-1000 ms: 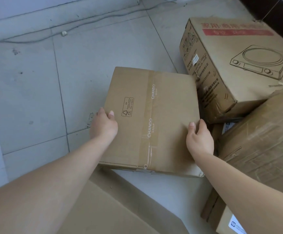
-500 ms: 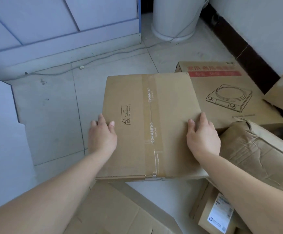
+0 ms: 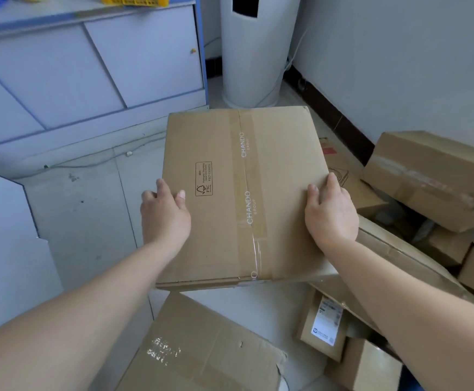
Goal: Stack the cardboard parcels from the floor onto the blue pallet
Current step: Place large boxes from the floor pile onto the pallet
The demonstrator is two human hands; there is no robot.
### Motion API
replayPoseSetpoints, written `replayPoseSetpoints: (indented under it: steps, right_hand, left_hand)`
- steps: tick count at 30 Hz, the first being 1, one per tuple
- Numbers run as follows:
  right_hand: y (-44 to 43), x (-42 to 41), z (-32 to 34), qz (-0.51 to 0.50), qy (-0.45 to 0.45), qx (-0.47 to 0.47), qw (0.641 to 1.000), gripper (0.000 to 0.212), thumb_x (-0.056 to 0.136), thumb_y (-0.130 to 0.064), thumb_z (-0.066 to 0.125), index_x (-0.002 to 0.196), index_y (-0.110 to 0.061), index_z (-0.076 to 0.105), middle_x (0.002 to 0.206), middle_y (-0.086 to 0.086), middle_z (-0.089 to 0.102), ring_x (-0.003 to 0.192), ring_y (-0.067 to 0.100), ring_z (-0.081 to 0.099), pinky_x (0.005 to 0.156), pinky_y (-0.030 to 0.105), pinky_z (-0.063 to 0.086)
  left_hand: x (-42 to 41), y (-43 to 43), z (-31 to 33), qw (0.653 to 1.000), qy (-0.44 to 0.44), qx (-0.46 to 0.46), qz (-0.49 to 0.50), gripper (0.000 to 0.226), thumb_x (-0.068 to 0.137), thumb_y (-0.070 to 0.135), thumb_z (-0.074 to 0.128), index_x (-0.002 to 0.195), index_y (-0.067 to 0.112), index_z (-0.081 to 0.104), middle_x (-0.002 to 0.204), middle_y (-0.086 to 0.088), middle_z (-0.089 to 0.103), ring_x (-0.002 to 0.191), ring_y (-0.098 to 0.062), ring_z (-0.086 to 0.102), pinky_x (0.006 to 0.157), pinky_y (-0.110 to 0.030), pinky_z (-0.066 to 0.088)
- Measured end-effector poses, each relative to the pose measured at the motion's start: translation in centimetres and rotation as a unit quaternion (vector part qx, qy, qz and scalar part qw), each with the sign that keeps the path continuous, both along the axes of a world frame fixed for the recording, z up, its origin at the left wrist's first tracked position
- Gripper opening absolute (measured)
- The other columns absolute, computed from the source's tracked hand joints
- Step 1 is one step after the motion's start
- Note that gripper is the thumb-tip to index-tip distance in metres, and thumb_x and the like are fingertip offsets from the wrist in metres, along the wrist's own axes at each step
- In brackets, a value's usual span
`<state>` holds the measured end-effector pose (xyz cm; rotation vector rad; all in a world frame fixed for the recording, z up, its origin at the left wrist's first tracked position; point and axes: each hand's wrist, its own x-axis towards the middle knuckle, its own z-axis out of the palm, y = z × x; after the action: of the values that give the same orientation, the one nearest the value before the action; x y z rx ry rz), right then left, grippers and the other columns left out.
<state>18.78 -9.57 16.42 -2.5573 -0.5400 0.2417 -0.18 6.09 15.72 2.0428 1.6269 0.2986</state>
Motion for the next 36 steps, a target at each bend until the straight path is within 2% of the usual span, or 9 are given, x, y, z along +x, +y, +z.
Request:
replayPoseSetpoints:
  steps: [8, 22, 27, 33, 36]
  right_hand:
    - [-6.9, -3.7, 4.8, -0.013, -0.007, -0.002, 1.000, 0.055, 0.098, -0.044, 0.029, 0.148, -0.020, 0.021, 0.137, 0.010, 0.045, 0.123, 0.030, 0.045, 0.095, 0.040, 0.037]
    - [-23.0, -10.8, 7.1, 0.044, -0.007, -0.017, 0.999, 0.055, 0.098, -0.045, 0.031, 0.147, -0.022, 0.022, 0.139, 0.007, 0.045, 0.125, 0.028, 0.044, 0.100, 0.040, 0.037]
    - [-28.3, -13.9, 6.8, 0.049, 0.002, -0.014, 0.999, 0.055, 0.098, -0.045, 0.033, 0.148, -0.022, 0.023, 0.139, 0.006, 0.046, 0.124, 0.026, 0.045, 0.098, 0.038, 0.038]
    - [-34.5, -17.6, 5.2, 0.034, 0.001, -0.029, 0.999, 0.055, 0.098, -0.044, 0.033, 0.148, -0.022, 0.023, 0.137, 0.008, 0.047, 0.123, 0.027, 0.046, 0.097, 0.036, 0.037]
    - [-37.2, -19.1, 4.5, 0.037, 0.009, -0.028, 0.999, 0.055, 0.098, -0.044, 0.033, 0.147, -0.021, 0.024, 0.135, 0.009, 0.048, 0.122, 0.028, 0.046, 0.095, 0.037, 0.037]
  left_hand:
    - [-3.2, -6.2, 4.5, 1.000, -0.023, -0.002, -0.008, 0.054, 0.101, 0.036, 0.032, 0.149, 0.013, 0.020, 0.131, -0.019, 0.036, 0.119, -0.036, 0.043, 0.089, -0.044, 0.042]
    - [-11.7, -24.2, 5.5, 0.997, -0.036, -0.038, 0.054, 0.054, 0.100, 0.035, 0.035, 0.147, 0.011, 0.022, 0.131, -0.021, 0.037, 0.120, -0.038, 0.042, 0.094, -0.049, 0.043]
    - [-14.8, -29.7, 4.9, 0.997, -0.025, -0.045, 0.059, 0.053, 0.100, 0.035, 0.035, 0.146, 0.010, 0.025, 0.128, -0.021, 0.039, 0.118, -0.039, 0.043, 0.094, -0.049, 0.042]
    - [-18.2, -35.9, 4.1, 0.996, -0.004, -0.054, 0.068, 0.054, 0.100, 0.036, 0.035, 0.148, 0.015, 0.023, 0.135, -0.017, 0.038, 0.124, -0.035, 0.041, 0.098, -0.045, 0.033]
    - [-19.8, -38.4, 3.1, 0.995, -0.032, -0.063, 0.068, 0.054, 0.100, 0.035, 0.037, 0.147, 0.014, 0.024, 0.133, -0.018, 0.037, 0.123, -0.038, 0.039, 0.100, -0.047, 0.038]
